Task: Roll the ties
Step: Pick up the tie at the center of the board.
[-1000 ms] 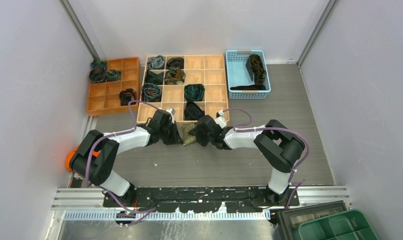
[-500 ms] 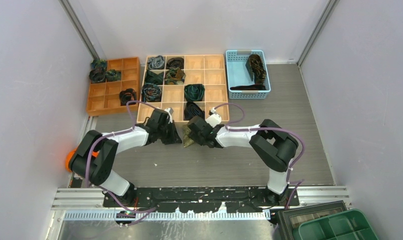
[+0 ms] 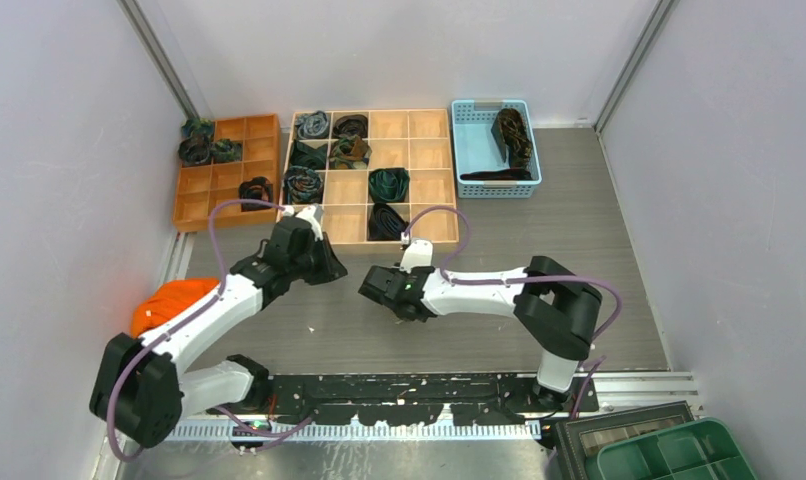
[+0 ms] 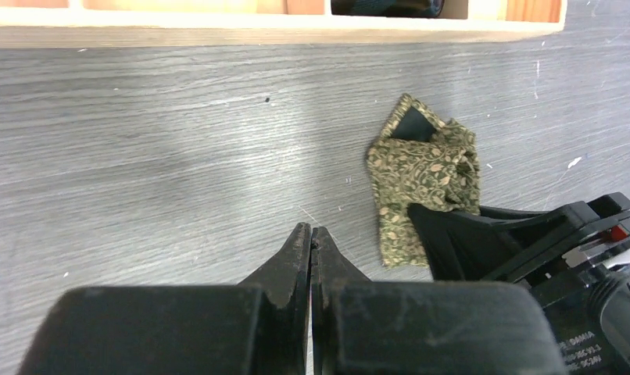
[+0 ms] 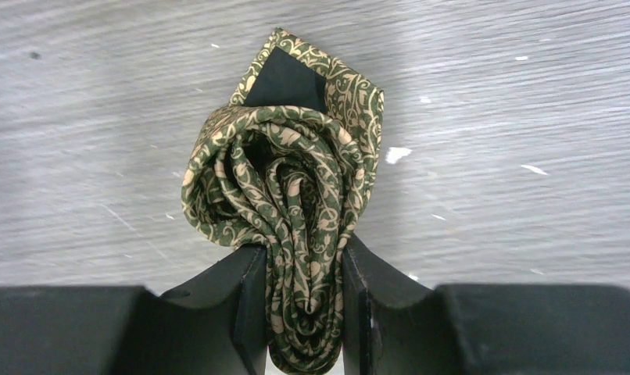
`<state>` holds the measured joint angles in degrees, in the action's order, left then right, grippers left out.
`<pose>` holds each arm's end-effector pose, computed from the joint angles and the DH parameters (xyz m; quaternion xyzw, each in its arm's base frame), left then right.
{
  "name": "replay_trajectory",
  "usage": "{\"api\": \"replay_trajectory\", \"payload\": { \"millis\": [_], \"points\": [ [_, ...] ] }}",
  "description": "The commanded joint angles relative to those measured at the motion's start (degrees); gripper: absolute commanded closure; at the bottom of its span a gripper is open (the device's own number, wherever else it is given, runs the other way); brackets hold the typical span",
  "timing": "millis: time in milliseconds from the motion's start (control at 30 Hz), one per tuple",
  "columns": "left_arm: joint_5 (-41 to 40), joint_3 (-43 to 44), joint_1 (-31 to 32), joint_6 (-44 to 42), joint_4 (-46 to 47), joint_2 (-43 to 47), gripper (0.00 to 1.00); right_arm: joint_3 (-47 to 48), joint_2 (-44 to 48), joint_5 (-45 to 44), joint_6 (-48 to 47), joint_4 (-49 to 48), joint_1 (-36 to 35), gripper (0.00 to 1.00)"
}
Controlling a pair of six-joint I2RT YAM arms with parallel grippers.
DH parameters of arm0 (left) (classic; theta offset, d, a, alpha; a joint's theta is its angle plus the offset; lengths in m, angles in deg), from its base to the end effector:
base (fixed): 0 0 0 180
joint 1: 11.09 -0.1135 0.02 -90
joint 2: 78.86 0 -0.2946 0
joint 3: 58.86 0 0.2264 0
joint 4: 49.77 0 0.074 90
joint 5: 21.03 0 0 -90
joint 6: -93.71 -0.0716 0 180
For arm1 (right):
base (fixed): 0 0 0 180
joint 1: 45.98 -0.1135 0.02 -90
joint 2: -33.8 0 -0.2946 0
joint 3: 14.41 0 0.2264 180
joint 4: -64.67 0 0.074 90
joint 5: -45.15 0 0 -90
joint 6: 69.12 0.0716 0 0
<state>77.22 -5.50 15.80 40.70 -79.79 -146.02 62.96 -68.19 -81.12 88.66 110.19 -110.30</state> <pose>0.2005 -0.1132 0.2307 -0.0527 0.9164 -0.2631 0.2969 0.1819 0.2806 0.1835 0.0819 0.9340 0.0253 0.3467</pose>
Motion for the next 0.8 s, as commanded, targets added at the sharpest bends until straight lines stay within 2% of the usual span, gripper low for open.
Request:
{"api": "replay_trajectory", "payload": {
  "millis": [0,100,333,433,600,767],
  "points": [
    [-4.32,0.06,-0.94,-0.50,-5.73,5.95,1.00,0.73,5.63,-2.95,-6.49,11.20,0.33,0.99],
    [-7.41,1.30,-1.34,0.44,-10.10,8.85,1.00,3.32,7.57,-2.27,-9.72,10.53,0.53,0.99],
    [-26.71,8.86,-1.58,2.12,-22.48,20.11,1.00,12.52,6.29,5.89,-19.71,2.97,5.33,0.99],
    [-31.80,12.40,-1.67,0.83,-25.81,23.77,1.00,17.44,3.51,10.54,-23.46,-0.78,8.51,0.99],
    [-33.34,16.11,-1.67,-1.16,-28.69,25.77,1.00,28.01,-5.41,17.27,-28.54,-4.97,13.76,0.99],
    [-32.98,15.95,-1.67,-2.88,-28.55,27.16,1.00,37.91,-15.01,23.76,-31.47,-12.04,18.27,0.99]
  ]
}}
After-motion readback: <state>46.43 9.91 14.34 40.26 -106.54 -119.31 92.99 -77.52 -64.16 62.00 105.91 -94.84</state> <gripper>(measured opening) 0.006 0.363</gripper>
